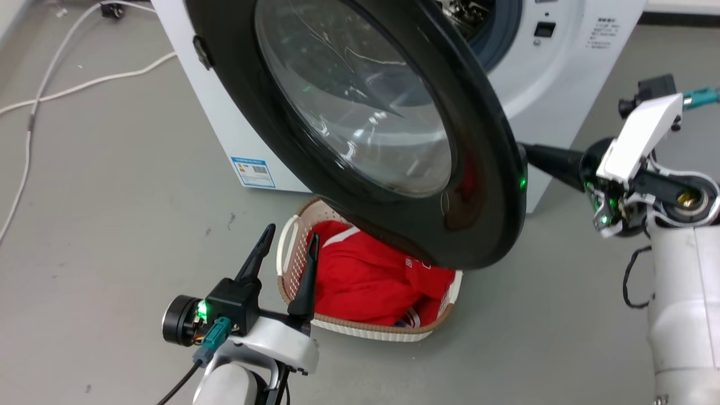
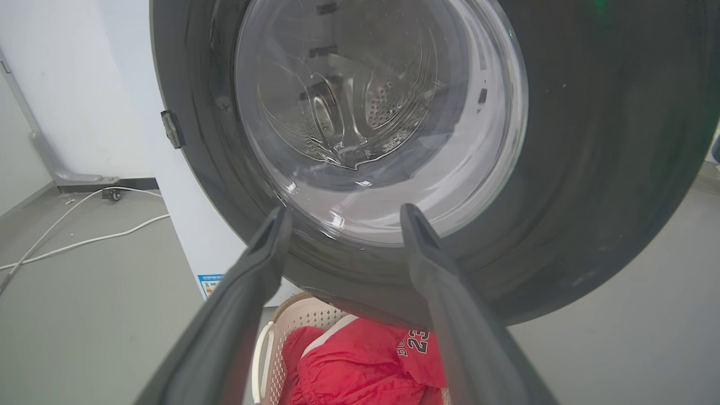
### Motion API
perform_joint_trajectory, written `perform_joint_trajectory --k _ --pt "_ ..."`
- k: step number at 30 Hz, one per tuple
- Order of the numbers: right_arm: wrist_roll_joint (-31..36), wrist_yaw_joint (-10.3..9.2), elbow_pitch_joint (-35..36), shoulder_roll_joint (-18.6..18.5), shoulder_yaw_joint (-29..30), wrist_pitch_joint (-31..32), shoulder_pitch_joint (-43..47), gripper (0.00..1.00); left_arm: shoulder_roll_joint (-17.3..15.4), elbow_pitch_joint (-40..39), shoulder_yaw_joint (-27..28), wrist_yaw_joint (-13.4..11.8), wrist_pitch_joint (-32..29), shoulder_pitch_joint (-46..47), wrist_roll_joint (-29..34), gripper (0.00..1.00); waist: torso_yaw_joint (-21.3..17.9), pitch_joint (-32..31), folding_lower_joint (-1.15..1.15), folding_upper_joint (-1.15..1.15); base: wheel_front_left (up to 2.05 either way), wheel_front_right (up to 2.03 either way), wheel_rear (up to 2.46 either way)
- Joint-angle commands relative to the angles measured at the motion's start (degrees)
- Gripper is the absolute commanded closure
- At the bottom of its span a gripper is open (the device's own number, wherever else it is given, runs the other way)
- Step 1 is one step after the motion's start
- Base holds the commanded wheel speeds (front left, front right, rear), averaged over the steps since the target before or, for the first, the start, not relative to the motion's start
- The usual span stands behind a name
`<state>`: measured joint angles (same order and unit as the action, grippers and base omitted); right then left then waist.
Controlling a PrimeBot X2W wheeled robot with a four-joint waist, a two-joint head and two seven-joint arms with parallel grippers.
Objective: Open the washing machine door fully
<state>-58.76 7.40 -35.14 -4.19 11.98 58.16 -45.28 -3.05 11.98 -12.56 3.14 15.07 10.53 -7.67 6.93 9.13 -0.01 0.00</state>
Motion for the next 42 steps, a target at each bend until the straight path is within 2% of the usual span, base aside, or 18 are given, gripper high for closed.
perform_joint_trajectory --k 1,5,6,9,13,17,20,21,25,32,41,42 --pt "-0.32 0.16 0.6 0.62 -0.01 0.58 1.57 1.0 -0.2 0.1 -0.01 0.24 0.15 -0.55 0.02 0.0 1.02 -1.28 0.01 0.0 0.0 0.0 0.0" --pt "-3.32 0.17 4.96 1.48 -1.19 2.76 7.74 1.0 -0.21 0.49 -0.15 0.42 0.15 -2.13 -0.05 0.0 2.77 -3.49 0.01 0.0 0.0 0.0 0.0" --pt "-7.62 0.17 6.5 1.64 -4.92 2.09 10.54 1.0 -0.39 0.66 -0.21 0.71 0.15 -2.56 -0.08 0.0 3.52 -4.19 0.01 0.0 0.0 0.0 0.0" --pt "-11.69 0.17 8.32 1.41 -9.17 0.58 13.43 1.0 -0.46 0.6 -0.1 0.72 0.15 -3.0 -0.03 0.0 3.96 -4.79 0.01 0.0 0.0 0.0 0.0" --pt "-15.22 0.16 10.64 1.37 -14.15 -2.54 16.77 1.0 -0.74 0.35 0.4 0.65 0.15 -3.56 -0.23 0.0 4.03 -5.27 0.01 0.0 0.0 0.0 0.0" --pt "-17.12 0.17 12.04 1.38 -16.74 -5.9 19.17 1.0 -0.97 0.17 0.65 0.53 0.15 -4.03 -0.18 0.0 3.6 -5.68 0.01 0.0 0.0 0.0 0.0" --pt "-18.67 0.17 13.0 1.36 -17.12 -9.18 20.43 1.0 -1.14 0.26 0.8 0.57 0.15 -4.15 -0.32 0.0 2.88 -6.01 0.01 0.0 0.0 0.0 0.0" --pt "-20.58 0.16 14.56 1.31 -16.46 -13.99 21.95 1.0 -1.21 0.2 0.97 0.44 0.15 -4.2 -0.52 0.0 1.93 -6.31 0.01 0.0 0.0 0.0 0.0" --pt "-23.51 0.16 17.74 1.31 -15.24 -21.28 24.74 1.0 -1.43 0.27 1.12 0.55 0.15 -4.46 -0.66 0.0 0.37 -6.68 0.01 0.0 0.0 0.0 0.0" --pt "-21.75 0.17 25.28 1.33 -11.66 -32.24 32.09 1.0 -2.32 0.74 1.2 0.52 0.1 -4.69 -1.07 0.0 -2.64 -7.19 0.01 0.0 0.0 0.0 0.0" --pt "-10.89 0.17 32.79 0.6 -6.96 -42.51 43.47 1.0 -3.18 1.18 1.32 0.02 -0.54 -5.44 -1.63 0.0 -5.54 -8.7 0.01 0.0 0.0 0.0 0.0" --pt "-9.56 0.17 33.37 0.62 -6.68 -43.56 44.56 0.9 -3.24 1.19 1.34 -0.05 -0.57 -5.53 -1.77 0.0 -5.73 -8.89 0.01 0.0 0.0 0.0 0.0"
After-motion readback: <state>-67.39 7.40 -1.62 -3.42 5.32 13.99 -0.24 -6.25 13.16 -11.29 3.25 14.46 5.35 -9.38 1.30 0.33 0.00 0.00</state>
